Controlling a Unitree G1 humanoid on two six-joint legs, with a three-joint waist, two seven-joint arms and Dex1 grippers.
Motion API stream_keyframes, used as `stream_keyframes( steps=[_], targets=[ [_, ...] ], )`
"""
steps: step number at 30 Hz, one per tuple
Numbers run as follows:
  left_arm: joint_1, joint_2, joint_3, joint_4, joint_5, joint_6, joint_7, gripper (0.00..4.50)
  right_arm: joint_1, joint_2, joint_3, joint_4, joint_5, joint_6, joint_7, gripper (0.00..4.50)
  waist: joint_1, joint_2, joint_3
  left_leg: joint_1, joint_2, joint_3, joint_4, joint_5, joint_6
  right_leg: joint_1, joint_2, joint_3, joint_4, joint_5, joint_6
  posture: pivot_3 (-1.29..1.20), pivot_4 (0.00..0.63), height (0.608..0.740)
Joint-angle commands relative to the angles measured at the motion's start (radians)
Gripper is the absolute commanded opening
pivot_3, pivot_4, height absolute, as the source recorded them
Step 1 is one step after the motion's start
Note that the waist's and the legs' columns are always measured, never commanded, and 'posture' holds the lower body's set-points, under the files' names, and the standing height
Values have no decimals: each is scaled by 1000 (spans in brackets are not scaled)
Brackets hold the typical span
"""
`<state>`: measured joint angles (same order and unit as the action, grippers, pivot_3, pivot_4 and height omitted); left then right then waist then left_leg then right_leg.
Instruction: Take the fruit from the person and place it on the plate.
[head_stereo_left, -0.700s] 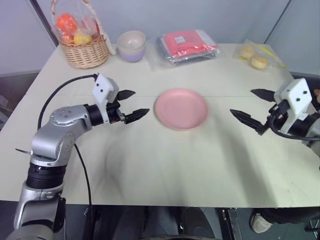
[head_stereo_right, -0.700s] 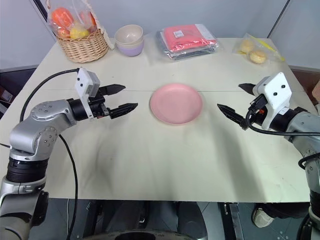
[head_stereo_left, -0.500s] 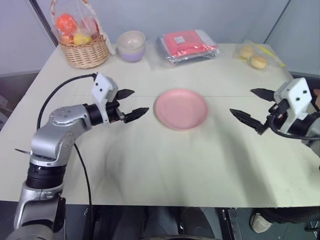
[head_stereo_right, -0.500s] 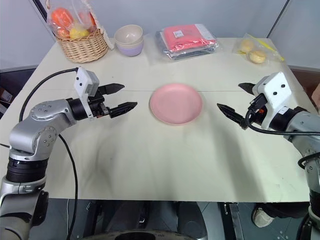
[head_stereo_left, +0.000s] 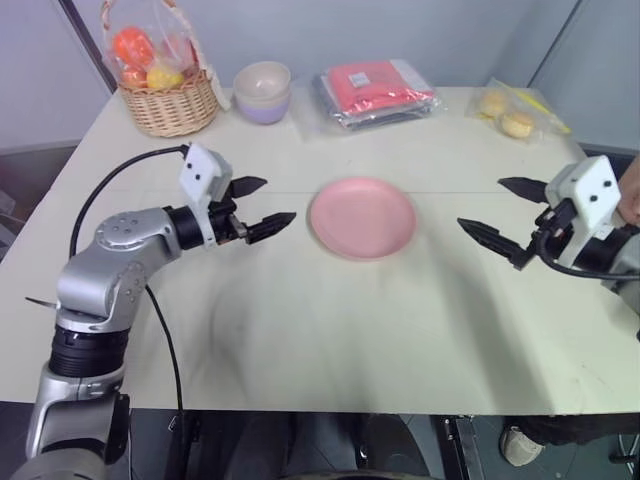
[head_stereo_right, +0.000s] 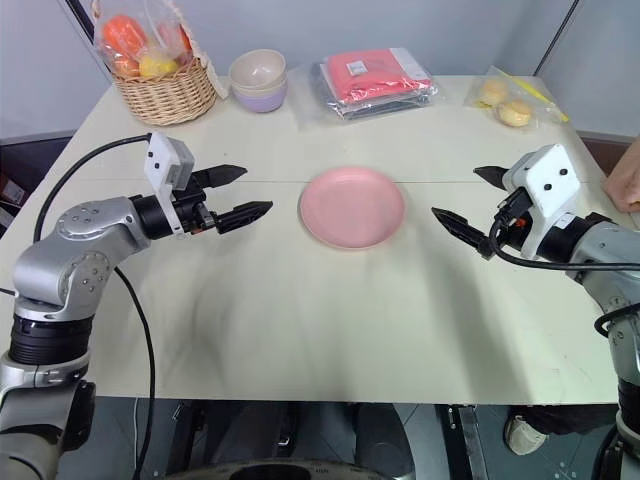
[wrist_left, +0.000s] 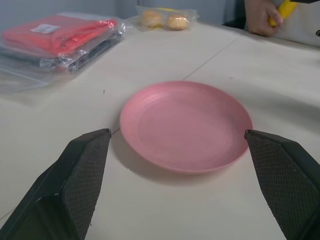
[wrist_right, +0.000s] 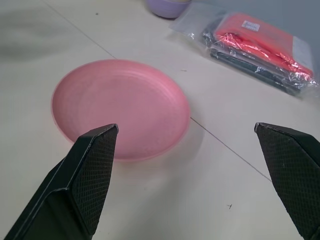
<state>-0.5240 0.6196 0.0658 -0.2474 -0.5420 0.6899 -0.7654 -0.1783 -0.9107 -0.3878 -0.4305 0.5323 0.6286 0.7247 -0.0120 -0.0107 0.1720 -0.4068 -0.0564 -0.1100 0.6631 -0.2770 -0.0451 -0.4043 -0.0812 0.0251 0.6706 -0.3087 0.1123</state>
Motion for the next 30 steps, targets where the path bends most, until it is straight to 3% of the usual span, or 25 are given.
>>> stream_keyframes(
  steps=[1,30],
  targets=[
    [-9,11,18,-35,-11,-10,-6,4500,-6,-10,-26,-21,3,-16,6,4471,0,0,0,0,0,0,0,0,0,0,0,0,0,0,0,0,150,740],
    [-39,-11,-2,5,9,-42,-9,4500,-15,-20,-41,-17,-5,-13,0,4471,0,0,0,0,0,0,0,0,0,0,0,0,0,0,0,0,150,740]
  ],
)
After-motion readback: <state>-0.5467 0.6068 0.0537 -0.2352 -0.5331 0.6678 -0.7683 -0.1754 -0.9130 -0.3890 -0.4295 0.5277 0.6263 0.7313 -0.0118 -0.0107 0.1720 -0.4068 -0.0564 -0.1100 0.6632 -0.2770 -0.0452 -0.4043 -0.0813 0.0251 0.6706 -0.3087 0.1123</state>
